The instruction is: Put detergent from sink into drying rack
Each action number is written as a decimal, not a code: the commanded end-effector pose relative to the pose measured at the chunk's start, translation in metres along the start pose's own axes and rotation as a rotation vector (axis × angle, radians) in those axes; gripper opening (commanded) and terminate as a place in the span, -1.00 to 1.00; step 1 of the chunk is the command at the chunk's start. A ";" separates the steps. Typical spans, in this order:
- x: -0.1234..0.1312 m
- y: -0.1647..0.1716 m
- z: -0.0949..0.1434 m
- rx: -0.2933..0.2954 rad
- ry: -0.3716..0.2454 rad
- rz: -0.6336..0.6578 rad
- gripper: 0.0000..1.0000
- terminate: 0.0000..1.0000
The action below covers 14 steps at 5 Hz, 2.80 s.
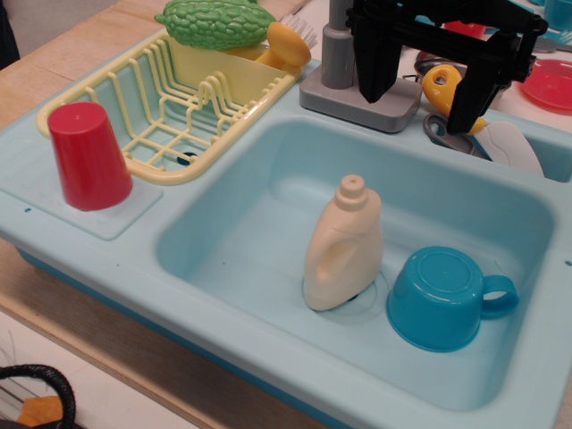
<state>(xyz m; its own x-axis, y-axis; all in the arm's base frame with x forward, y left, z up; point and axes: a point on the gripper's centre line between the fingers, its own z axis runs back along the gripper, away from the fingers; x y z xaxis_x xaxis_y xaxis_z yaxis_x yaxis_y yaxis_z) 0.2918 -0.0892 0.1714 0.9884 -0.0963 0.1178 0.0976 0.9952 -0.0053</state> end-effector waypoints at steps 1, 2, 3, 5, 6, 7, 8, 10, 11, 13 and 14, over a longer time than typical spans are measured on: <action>0.000 0.000 0.000 0.000 0.000 0.000 1.00 -1.00; -0.011 -0.008 0.001 0.000 0.008 -0.070 1.00 -1.00; -0.021 -0.009 0.005 0.047 0.077 -0.170 1.00 -1.00; -0.045 -0.004 -0.010 0.006 0.089 -0.164 1.00 -1.00; -0.049 0.000 -0.021 -0.018 0.092 -0.136 1.00 -1.00; -0.050 0.003 -0.029 0.010 0.096 -0.092 1.00 -1.00; -0.054 0.001 -0.037 -0.002 0.084 -0.053 1.00 -1.00; -0.058 -0.006 -0.045 -0.017 0.054 0.017 -1.00 -1.00; -0.056 -0.004 -0.025 0.025 0.066 0.031 -1.00 -1.00; -0.054 0.032 0.018 0.136 0.094 0.022 -1.00 -1.00; -0.056 0.063 0.039 0.204 0.097 -0.011 -1.00 -1.00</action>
<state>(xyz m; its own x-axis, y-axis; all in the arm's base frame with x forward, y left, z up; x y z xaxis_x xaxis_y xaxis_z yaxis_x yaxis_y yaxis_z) 0.2398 -0.0028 0.2066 0.9896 -0.1371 -0.0445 0.1437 0.9635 0.2258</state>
